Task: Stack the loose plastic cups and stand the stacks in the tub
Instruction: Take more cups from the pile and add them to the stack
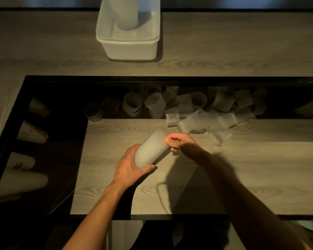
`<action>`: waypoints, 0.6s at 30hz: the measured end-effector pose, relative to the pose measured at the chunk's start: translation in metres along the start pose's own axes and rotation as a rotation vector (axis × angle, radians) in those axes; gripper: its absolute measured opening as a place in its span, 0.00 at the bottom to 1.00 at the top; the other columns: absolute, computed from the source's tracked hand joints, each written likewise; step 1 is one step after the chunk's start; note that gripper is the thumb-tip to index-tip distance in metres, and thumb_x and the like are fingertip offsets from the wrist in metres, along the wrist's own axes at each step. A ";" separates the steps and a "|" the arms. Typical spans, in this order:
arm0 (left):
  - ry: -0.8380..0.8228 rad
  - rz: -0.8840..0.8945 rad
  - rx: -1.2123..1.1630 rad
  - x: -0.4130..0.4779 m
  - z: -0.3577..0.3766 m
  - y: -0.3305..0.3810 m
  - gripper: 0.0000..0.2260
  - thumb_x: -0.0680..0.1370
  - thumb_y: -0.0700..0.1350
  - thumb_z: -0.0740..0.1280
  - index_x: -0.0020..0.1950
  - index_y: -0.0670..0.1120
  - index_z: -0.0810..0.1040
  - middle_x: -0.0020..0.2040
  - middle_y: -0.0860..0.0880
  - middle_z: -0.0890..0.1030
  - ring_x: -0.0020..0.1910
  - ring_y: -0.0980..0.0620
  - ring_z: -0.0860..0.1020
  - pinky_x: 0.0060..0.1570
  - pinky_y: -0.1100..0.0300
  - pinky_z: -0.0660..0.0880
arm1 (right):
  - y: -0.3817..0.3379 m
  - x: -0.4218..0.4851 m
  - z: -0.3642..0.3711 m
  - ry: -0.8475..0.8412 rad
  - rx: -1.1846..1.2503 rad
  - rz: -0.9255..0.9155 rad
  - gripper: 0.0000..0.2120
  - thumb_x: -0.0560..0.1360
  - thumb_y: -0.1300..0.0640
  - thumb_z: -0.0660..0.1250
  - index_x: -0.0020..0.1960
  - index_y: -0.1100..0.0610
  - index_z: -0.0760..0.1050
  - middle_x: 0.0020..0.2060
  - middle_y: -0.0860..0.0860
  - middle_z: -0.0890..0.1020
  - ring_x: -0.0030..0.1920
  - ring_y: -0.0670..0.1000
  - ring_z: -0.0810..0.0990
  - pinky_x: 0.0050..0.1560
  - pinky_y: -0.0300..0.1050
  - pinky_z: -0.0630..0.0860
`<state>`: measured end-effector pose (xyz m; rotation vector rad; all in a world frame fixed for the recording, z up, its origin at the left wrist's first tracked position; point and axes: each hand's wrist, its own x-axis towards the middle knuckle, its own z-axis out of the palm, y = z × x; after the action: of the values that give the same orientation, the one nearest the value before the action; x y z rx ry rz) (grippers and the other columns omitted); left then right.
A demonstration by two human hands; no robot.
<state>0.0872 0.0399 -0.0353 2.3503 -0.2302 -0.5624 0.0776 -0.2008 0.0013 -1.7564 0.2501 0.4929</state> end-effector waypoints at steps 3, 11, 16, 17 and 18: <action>-0.021 0.009 -0.024 0.008 0.008 0.010 0.44 0.58 0.70 0.73 0.70 0.57 0.67 0.61 0.60 0.71 0.58 0.55 0.73 0.57 0.52 0.76 | 0.001 -0.006 -0.014 -0.003 0.020 0.004 0.10 0.82 0.55 0.62 0.55 0.59 0.79 0.44 0.55 0.78 0.40 0.46 0.76 0.42 0.37 0.75; -0.087 0.050 0.017 0.023 0.022 0.033 0.41 0.60 0.69 0.74 0.69 0.59 0.66 0.60 0.59 0.72 0.56 0.54 0.75 0.55 0.51 0.77 | -0.008 -0.019 -0.058 0.037 -0.099 -0.065 0.07 0.79 0.52 0.67 0.54 0.53 0.80 0.45 0.43 0.80 0.39 0.38 0.77 0.40 0.33 0.74; -0.036 0.066 0.018 0.033 0.028 0.043 0.39 0.65 0.64 0.78 0.71 0.57 0.65 0.62 0.59 0.71 0.58 0.55 0.73 0.57 0.51 0.76 | 0.011 -0.009 -0.079 0.728 -0.306 -0.002 0.21 0.76 0.44 0.69 0.66 0.50 0.73 0.57 0.45 0.76 0.58 0.46 0.73 0.57 0.45 0.71; -0.043 0.074 0.022 0.033 0.029 0.045 0.39 0.64 0.65 0.77 0.71 0.58 0.65 0.62 0.59 0.71 0.59 0.56 0.73 0.57 0.51 0.76 | 0.015 -0.006 -0.079 0.678 -0.436 0.048 0.21 0.77 0.44 0.68 0.67 0.50 0.73 0.59 0.46 0.76 0.61 0.48 0.72 0.61 0.48 0.69; -0.053 0.083 0.032 0.035 0.029 0.047 0.39 0.64 0.65 0.77 0.71 0.59 0.65 0.62 0.60 0.71 0.59 0.56 0.73 0.57 0.51 0.76 | 0.019 -0.004 -0.077 0.620 -0.556 0.083 0.18 0.79 0.45 0.66 0.66 0.51 0.74 0.59 0.48 0.78 0.62 0.50 0.72 0.64 0.50 0.67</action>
<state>0.1040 -0.0230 -0.0347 2.3463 -0.3615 -0.5851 0.0807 -0.2800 0.0004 -2.4259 0.6717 0.0520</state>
